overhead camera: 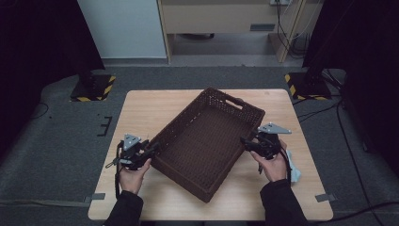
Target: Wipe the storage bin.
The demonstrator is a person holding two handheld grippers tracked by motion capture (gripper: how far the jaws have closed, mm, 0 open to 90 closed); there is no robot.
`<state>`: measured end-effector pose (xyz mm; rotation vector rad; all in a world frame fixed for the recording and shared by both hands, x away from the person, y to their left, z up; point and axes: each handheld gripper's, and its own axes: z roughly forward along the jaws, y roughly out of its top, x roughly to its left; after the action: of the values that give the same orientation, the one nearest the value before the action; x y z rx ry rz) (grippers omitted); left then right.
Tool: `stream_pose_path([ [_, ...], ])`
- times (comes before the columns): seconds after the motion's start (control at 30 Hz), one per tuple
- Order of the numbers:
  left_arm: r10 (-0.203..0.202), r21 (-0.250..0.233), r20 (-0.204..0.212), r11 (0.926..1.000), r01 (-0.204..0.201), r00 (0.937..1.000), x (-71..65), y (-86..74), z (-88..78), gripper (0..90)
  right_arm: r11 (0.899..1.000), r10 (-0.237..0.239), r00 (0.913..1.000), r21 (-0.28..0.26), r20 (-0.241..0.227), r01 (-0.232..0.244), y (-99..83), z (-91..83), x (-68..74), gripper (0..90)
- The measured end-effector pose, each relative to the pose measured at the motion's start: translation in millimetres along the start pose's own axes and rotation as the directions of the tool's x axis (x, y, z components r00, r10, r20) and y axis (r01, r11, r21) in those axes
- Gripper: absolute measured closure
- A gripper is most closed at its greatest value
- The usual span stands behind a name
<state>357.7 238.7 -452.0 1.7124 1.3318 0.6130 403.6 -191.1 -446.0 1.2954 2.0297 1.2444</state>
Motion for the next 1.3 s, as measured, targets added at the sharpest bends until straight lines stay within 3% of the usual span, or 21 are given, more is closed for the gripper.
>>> stream_pose_path([
  [0.23, -0.027, -0.011, -0.003, 0.9996, 0.026, 0.9996, -0.3, -4.1, -17.3, 49.0, 1.000, 0.008, 1.0000, 0.003, 0.003, -0.008, -2.3, -3.9, 5.1, 45.3],
  [0.27, -0.040, -0.010, 0.003, 0.9992, 0.040, 0.9992, -0.3, -3.9, -16.9, 50.3, 1.000, 0.010, 0.9999, 0.005, 0.006, -0.010, -2.4, -4.3, 6.1, 45.3],
  [0.5, -0.028, 0.015, -0.015, 0.9995, 0.028, 0.9995, 1.7, 0.1, -6.9, 57.3, 0.999, -0.026, 0.9996, 0.023, 0.014, 0.026, 0.5, -7.7, 11.2, 44.8],
  [0.6, -0.022, 0.015, -0.024, 0.9996, 0.023, 0.9995, 4.8, 2.0, -3.3, 57.8, 0.999, -0.051, 0.9976, -0.014, 0.047, 0.051, 3.6, -11.0, 11.9, 45.4],
  [0.67, -0.012, 0.013, -0.039, 0.9998, 0.013, 0.9992, 7.1, 3.4, 0.3, 58.4, 0.998, -0.039, 0.9973, -0.038, 0.062, 0.042, 5.4, -12.5, 9.9, 44.1],
  [0.77, 0.006, 0.018, -0.053, 0.9998, -0.005, 0.9986, 10.5, 4.1, 6.9, 62.1, 0.999, -0.035, 0.9968, -0.027, 0.072, 0.037, 4.1, -9.8, 6.6, 43.5],
  [0.83, -0.003, 0.018, -0.034, 0.9998, 0.004, 0.9994, 12.3, 4.2, 9.7, 60.6, 0.999, -0.041, 0.9953, -0.006, 0.088, 0.042, 1.3, -6.3, 6.0, 43.2],
  [0.97, 0.007, 0.012, -0.039, 0.9999, -0.007, 0.9992, 10.1, 4.6, 9.9, 60.1, 0.998, -0.055, 0.9940, 0.000, 0.095, 0.055, 0.1, -5.4, 6.8, 44.1],
  [1.3, -0.030, -0.011, -0.027, 0.9995, 0.030, 0.9992, 7.2, 0.6, -11.2, 50.5, 0.999, -0.038, 0.9948, 0.005, 0.095, 0.037, -0.6, -6.4, 6.5, 44.8],
])
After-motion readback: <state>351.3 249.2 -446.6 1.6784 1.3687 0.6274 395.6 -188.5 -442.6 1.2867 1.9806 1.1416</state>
